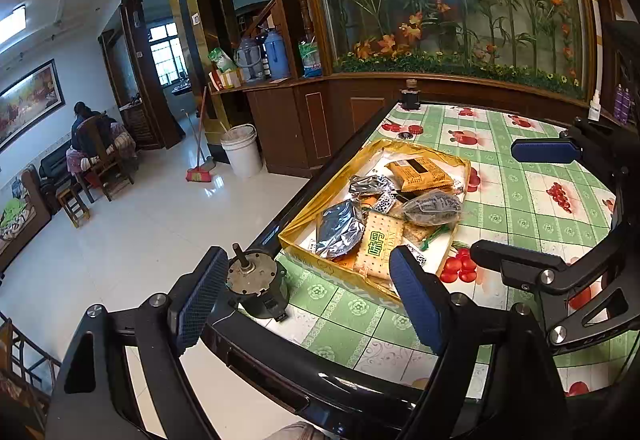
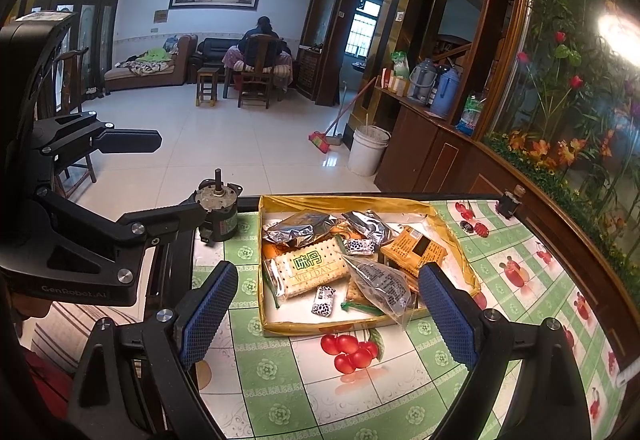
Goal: Organize snacks
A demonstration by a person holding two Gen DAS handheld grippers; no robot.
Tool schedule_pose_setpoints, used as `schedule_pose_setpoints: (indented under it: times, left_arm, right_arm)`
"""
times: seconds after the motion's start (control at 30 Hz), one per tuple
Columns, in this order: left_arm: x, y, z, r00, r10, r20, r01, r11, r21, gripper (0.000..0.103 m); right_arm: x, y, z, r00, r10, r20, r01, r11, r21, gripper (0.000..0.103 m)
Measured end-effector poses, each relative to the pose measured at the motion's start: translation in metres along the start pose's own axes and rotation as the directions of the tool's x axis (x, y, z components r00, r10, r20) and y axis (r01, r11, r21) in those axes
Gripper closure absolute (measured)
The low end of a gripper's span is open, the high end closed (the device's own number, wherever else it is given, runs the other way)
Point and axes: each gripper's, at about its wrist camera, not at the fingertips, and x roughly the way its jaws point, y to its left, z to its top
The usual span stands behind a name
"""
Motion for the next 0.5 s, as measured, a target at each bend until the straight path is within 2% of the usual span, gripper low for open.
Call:
schedule_pose_setpoints:
  times: [0.3,0.4,0.5]
  left_arm:
    - [0.0004,0.0010,0.0000,1.000,0.003,0.007,-0.003,1.000,0.007,0.020]
    - [0.0026,-0.0011,-0.0011,0.999,0.026,0.020,-0.026,0.999,0.022,0.020]
    - [0.0084,-0.0044,-0.0008,1.000,-0.001,-0.003,0.001,1.000,0.028,0.020]
  right_arm:
    - [0.0047,0.0036,0.0017,1.000,0.008,-0.007,-0.008,1.000,-0.011,0.010]
    - [0.0068,0.0025,0.0007,1.000,0.011,-0.010,-0.011,1.000,-0.005,0.010]
    - [0.0072,0.0005,-0.0034,1.000,0.013,-0.017,-0.013,1.000,0.007,0.010]
